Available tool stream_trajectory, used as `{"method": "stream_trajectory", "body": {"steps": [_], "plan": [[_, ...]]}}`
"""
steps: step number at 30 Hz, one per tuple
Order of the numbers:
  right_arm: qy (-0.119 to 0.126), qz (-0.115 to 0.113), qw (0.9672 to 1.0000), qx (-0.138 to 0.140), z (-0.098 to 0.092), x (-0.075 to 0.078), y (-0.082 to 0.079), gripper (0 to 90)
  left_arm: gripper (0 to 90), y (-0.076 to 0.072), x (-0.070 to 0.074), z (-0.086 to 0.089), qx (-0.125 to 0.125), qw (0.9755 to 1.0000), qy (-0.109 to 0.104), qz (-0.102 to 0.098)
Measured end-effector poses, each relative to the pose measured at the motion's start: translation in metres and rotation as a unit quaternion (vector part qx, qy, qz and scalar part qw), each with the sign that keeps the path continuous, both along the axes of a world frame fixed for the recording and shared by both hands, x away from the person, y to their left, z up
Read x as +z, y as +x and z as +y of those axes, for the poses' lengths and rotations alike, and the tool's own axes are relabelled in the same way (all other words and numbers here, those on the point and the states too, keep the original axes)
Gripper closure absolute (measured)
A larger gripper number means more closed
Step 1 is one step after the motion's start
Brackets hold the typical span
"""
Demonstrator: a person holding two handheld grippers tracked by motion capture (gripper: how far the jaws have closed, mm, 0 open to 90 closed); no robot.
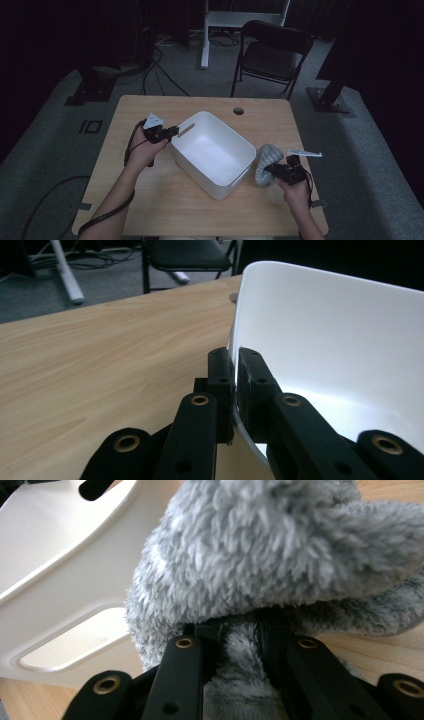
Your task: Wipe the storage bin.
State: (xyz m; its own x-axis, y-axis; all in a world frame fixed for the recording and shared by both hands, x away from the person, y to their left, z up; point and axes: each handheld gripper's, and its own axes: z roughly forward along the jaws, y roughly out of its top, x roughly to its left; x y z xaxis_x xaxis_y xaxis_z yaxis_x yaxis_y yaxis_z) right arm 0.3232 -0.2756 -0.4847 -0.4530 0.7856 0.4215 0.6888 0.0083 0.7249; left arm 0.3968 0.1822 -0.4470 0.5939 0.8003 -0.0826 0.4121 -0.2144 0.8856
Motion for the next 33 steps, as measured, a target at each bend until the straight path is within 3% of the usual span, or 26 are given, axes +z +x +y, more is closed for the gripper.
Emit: {"method": "stream_trajectory", "body": {"steps": [17,25,33], "plan": [[0.007,-0.014,0.9998,0.013,0.008,0.01,-0.005,76.5,80.2,-0.036,-0.006,0.014,0.012,0.9995,-0.027,-0.009],[0.003,-0.032,0.9993,0.017,0.01,0.021,-0.012,76.5,75.5,-0.039,-0.012,0.016,0.005,0.9986,-0.042,-0.033],[0.015,-0.049,0.9981,0.034,0.019,0.034,-0.015,76.5,81.4,-0.04,-0.013,0.014,0.013,0.9975,-0.025,-0.064]]}}
